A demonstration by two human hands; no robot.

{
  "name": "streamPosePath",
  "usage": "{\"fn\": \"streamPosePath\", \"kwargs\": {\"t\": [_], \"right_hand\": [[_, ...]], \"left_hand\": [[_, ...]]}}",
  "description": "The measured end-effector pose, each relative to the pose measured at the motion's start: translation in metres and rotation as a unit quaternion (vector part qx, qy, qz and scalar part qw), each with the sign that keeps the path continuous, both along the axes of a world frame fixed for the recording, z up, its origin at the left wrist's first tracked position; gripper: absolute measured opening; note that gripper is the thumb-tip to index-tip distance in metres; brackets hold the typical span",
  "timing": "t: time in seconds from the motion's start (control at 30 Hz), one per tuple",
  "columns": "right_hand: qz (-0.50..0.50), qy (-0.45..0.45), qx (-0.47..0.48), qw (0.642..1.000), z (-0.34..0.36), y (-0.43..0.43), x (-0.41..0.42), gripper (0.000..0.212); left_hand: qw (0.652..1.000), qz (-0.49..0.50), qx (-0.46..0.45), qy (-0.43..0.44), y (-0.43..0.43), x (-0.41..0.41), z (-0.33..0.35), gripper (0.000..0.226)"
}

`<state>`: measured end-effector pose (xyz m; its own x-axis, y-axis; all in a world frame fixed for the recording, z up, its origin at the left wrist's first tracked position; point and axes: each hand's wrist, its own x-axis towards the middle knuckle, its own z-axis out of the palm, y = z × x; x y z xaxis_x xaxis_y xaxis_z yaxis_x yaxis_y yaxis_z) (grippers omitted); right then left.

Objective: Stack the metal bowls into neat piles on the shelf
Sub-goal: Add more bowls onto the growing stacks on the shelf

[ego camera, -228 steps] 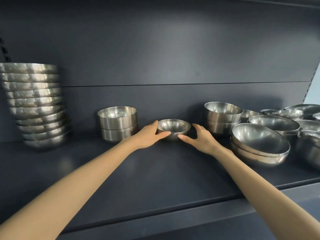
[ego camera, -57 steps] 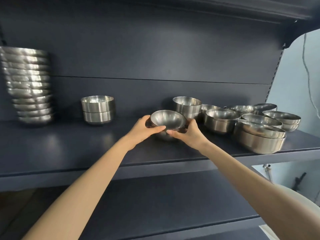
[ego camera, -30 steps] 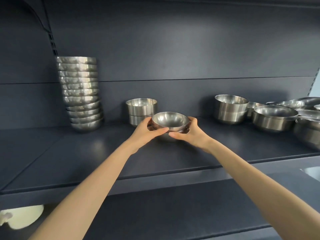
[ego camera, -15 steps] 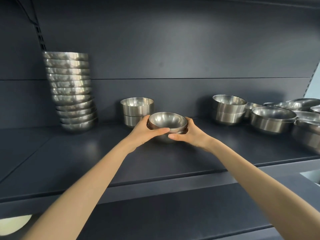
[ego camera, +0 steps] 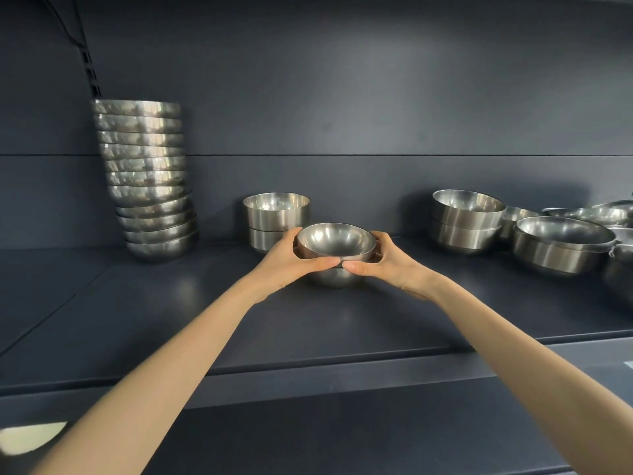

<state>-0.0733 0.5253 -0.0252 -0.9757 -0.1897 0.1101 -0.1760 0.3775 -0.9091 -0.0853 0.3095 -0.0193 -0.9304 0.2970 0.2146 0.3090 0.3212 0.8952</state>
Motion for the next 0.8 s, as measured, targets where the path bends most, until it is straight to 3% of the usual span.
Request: {"fn": "streamPosePath", "kwargs": {"t": [0.17, 0.27, 0.47, 0.53, 0.67, 0.8], "right_hand": [[0.001, 0.005, -0.008, 1.0, -0.004, 0.002, -0.004, 0.109], [-0.007, 0.017, -0.027, 0.999, -0.001, -0.002, -0.003, 0.092], [0.008, 0.027, -0.019, 0.999, 0.0, -0.003, -0.008, 0.084], [0.007, 0.029, -0.015, 0.999, -0.002, -0.003, -0.009, 0.089], [0.003, 0.05, -0.026, 0.998, 0.001, -0.003, -0.008, 0.078], [0.007, 0.084, -0.04, 0.996, 0.022, -0.002, -0.011, 0.094]], "left_hand": [[1.0, 0.004, 0.001, 0.0, 0.002, 0.001, -0.001, 0.065], [1.0, 0.007, 0.008, 0.005, 0.002, 0.0, 0.0, 0.062], [1.0, 0.004, 0.003, -0.007, -0.008, -0.005, 0.0, 0.089], [1.0, -0.002, 0.013, -0.009, -0.009, -0.005, -0.002, 0.074], [1.0, 0.004, 0.018, 0.009, -0.007, -0.002, 0.002, 0.058], [0.998, 0.011, 0.049, 0.047, -0.004, 0.001, 0.023, 0.042]]}}
